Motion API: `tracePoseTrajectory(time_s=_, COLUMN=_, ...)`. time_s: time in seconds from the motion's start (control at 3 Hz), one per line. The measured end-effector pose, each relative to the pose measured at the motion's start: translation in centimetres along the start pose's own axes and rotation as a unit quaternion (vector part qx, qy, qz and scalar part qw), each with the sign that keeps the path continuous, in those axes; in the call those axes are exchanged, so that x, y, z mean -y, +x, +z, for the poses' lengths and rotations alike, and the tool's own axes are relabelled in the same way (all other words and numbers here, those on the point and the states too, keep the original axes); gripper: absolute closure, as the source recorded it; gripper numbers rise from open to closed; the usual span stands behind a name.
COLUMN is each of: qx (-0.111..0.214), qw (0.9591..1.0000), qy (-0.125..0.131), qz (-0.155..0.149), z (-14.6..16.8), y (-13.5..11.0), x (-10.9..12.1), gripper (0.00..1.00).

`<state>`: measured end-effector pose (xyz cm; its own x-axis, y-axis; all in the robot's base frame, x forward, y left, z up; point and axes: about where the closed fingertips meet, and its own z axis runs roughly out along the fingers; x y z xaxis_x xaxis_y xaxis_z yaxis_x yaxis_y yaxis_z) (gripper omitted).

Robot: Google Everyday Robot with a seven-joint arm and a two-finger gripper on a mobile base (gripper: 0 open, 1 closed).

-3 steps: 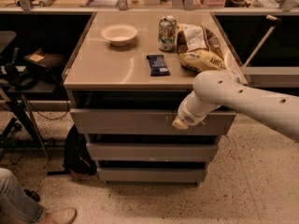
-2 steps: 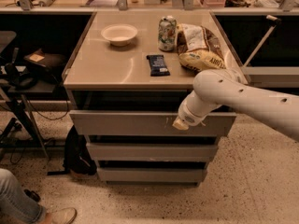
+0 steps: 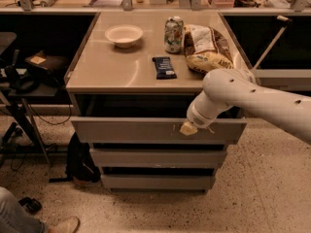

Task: Open top drawer

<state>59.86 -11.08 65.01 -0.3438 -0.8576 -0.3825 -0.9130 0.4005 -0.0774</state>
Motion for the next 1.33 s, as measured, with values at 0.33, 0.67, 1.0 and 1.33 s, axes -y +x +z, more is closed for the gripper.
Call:
tracePoseTrajectory(time_s=0.33, qx=-0.001, qw=1.0, qy=0.002, qz=0.002, z=-0.1, y=0.4, x=-0.8, gripper=1.0)
tracePoseTrajectory(time_s=0.67, qx=-0.001, qw=1.0, qy=0.002, qz=0.002, z=-0.3, y=0.5, x=-0.8, gripper=1.0)
tracePoseTrajectory(time_s=1.0, qx=-0.003, qw=1.0, qy=0.005, qz=0.005, z=-0.5, y=0.8, x=-1.7, gripper=1.0)
tracePoseTrajectory(time_s=1.33, qx=-0.003, qw=1.0, qy=0.005, qz=0.005, z=-0.6, y=1.0, x=-1.8, gripper=1.0)
